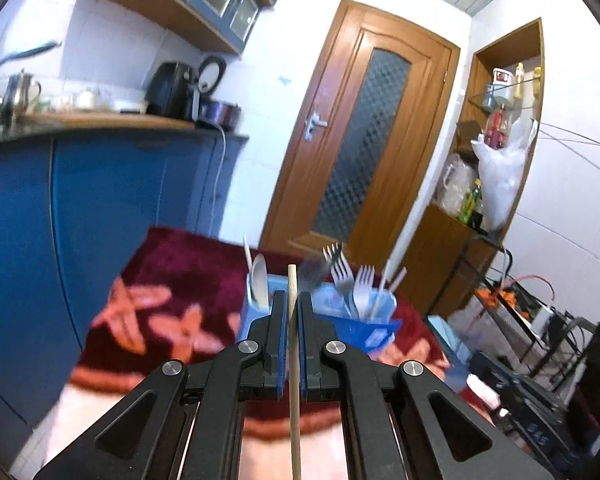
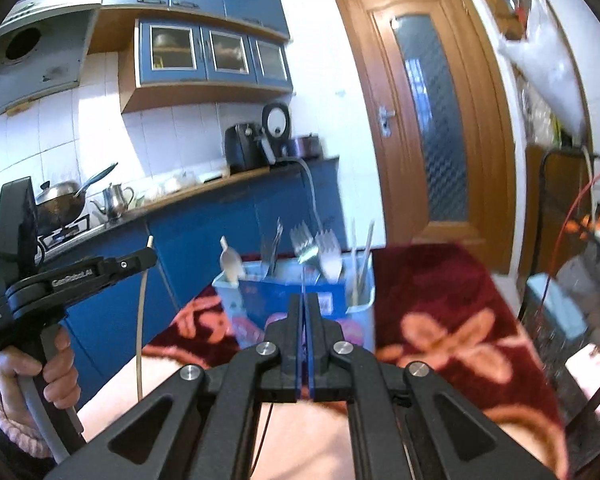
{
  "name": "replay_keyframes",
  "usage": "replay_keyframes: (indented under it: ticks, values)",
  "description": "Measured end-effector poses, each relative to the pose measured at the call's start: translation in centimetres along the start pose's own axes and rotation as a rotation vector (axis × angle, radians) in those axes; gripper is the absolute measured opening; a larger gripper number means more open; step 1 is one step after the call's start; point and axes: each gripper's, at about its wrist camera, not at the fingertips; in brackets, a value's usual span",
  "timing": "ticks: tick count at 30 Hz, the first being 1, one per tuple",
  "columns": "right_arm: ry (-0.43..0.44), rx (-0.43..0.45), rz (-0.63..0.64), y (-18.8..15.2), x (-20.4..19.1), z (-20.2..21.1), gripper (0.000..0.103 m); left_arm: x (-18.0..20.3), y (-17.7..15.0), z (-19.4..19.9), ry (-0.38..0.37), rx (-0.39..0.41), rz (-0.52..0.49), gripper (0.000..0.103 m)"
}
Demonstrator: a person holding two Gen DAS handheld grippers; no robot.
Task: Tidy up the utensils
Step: 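Lift and carry the chopstick with the left tool while the right tool carries the silver fork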
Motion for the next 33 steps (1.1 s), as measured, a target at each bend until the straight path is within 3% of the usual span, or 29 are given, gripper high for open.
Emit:
replay_keyframes:
  ticks: [16,22,33]
  values:
    - [-0.045,0.086,0.05,4.1,2.3,-2.0,0.002,2.7,6.8,-4.8,0.123,0.232,-0.085,0.004]
    - [-0.072,0.109,0.056,4.8,2.8,-3.0,0.002,1.8,8.3,-7.1,0.168,0.323,-0.066,0.004]
    - [-0.109,0.135,0.071,6.1,3.5,-4.5,0.002,1.3,7.5,-10.8,0.219,0.34,-0.062,0.004]
Point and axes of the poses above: each gripper's, at about its wrist camera, not at the fingertips, and z roughly against the way its jaws point, x to its right, y to its top, and after that the axes turned 6 degrees about x, right-handed
